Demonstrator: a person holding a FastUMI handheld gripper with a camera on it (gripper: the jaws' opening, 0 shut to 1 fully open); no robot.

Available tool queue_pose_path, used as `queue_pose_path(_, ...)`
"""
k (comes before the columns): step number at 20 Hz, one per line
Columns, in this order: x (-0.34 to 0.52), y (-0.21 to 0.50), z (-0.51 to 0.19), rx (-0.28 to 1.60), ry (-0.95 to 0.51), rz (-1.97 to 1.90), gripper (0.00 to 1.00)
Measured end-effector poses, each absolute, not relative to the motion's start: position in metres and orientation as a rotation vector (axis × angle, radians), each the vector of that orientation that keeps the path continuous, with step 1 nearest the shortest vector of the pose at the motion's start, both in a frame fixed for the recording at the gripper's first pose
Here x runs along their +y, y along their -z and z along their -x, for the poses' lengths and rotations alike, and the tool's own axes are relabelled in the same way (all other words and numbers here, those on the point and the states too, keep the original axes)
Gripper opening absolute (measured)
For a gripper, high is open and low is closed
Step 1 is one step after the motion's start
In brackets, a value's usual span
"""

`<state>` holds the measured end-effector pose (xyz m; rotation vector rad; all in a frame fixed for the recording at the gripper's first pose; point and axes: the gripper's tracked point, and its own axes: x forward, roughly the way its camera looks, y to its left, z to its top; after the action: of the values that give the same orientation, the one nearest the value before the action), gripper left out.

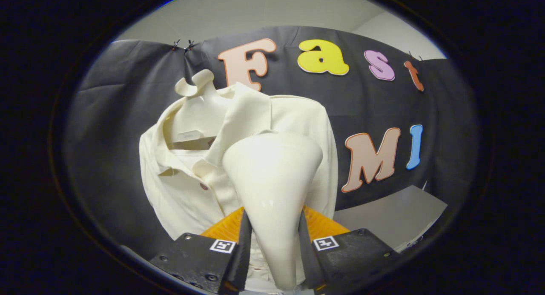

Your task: Iron the clothes twice with a garment steamer, once on the left side and once on the right side.

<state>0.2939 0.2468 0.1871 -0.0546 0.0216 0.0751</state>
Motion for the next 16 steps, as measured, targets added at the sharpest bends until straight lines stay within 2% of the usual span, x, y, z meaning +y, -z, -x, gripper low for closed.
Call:
queue_pose_path(5, 0.246, -0.167, -0.302, 0.017, -0.089, 0.043, 0.52)
queue_pose_path(16, 0.232, -0.066, -0.320, 0.187, -0.077, 0.057, 0.52)
